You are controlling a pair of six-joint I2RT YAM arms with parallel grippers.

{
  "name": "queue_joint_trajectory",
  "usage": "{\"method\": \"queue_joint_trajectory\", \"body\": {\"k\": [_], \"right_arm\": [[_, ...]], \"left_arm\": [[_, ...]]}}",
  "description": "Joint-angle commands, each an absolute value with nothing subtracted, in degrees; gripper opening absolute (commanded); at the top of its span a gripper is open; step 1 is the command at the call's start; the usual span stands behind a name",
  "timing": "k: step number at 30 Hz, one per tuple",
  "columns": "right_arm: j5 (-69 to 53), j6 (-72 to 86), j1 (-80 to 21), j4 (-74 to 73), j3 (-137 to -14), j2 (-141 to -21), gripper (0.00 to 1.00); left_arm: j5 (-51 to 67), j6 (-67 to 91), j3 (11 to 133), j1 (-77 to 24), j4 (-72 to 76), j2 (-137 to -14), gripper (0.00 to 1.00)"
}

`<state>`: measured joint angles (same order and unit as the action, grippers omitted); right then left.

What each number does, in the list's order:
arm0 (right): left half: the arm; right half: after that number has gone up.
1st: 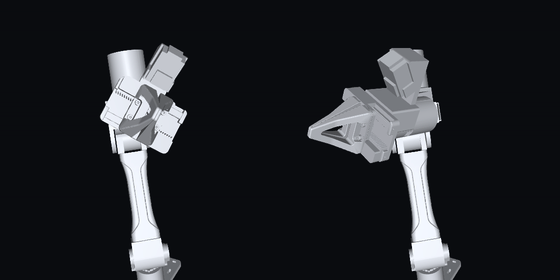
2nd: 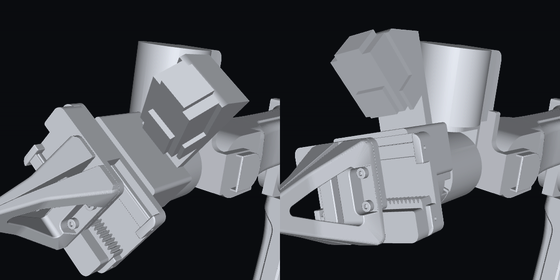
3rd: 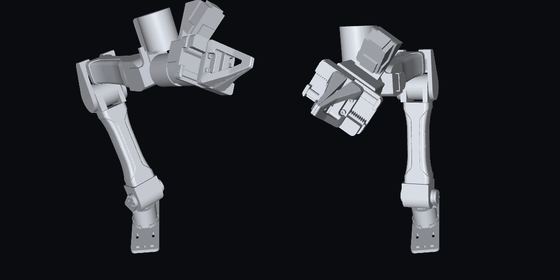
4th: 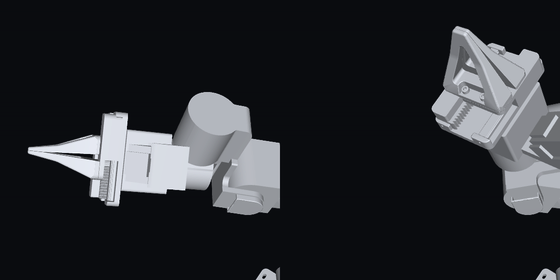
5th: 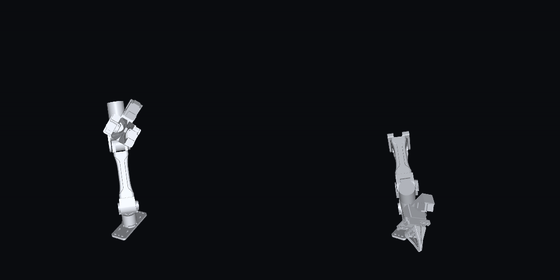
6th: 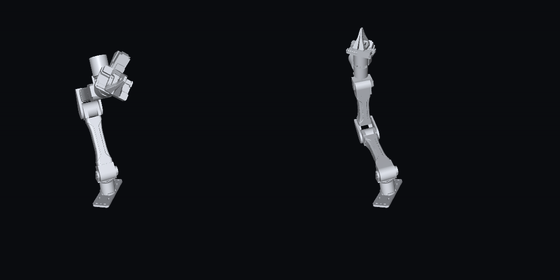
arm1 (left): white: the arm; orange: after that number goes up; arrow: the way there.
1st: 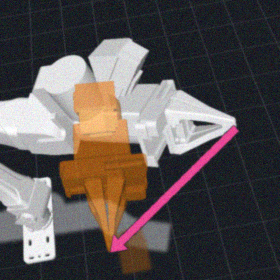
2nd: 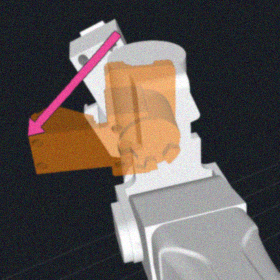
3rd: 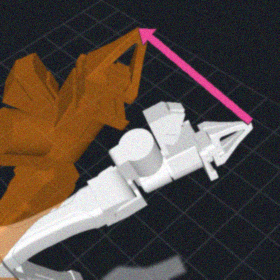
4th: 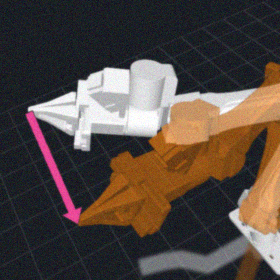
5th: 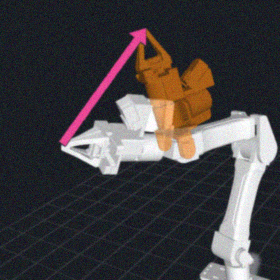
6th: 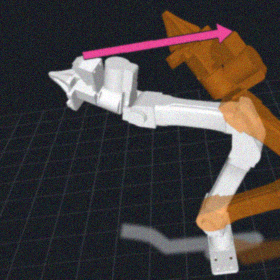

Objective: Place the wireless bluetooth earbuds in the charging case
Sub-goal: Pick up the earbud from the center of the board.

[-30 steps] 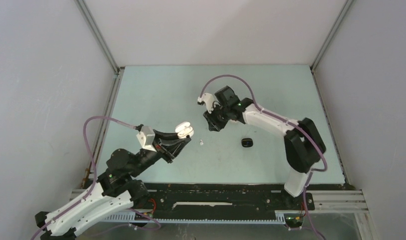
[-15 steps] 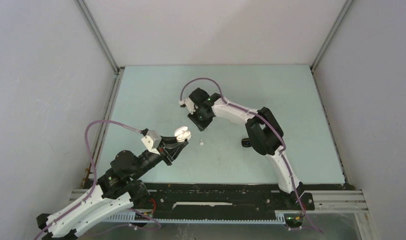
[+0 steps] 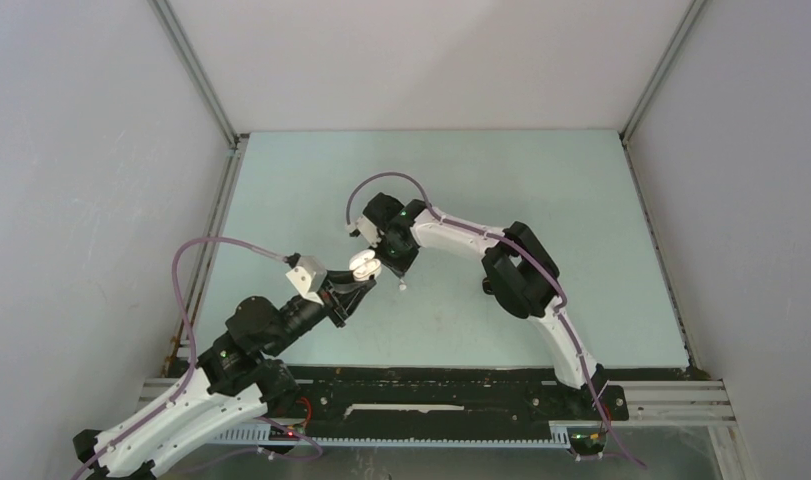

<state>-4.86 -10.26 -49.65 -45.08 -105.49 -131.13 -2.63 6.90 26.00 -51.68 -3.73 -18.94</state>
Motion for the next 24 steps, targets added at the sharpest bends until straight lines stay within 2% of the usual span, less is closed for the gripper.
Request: {"method": "queue_joint_trajectory", "body": {"k": [1, 6, 17, 21, 24], "right_arm": [[-7.13, -11.24, -50.77, -47.33, -103.44, -129.45, 0.3], [-7.96, -11.5, -51.62, -47.35, -101.58, -128.08, 0.3], [-5.59, -10.73, -51.96, -47.8, -99.97, -126.46, 0.46], [-3.33, -10.81, -51.3, -46.45, -96.77, -124.86, 0.48], [-3.63, -10.04, -49.75, -46.06, -95.9, -124.33, 0.45]], "left_arm": [[-1.18, 6.39, 27.22, -50.47, -1.48, -19.65, 0.0], [-0.5, 6.67, 27.25, -49.95, -1.28, -19.94, 0.0], [1.31, 7.2, 27.33, -49.15, -0.97, -20.65, 0.0], [1.77, 7.34, 27.33, -48.94, -0.75, -20.81, 0.0], [2.63, 7.6, 27.38, -48.5, -0.51, -21.23, 0.0]]}}
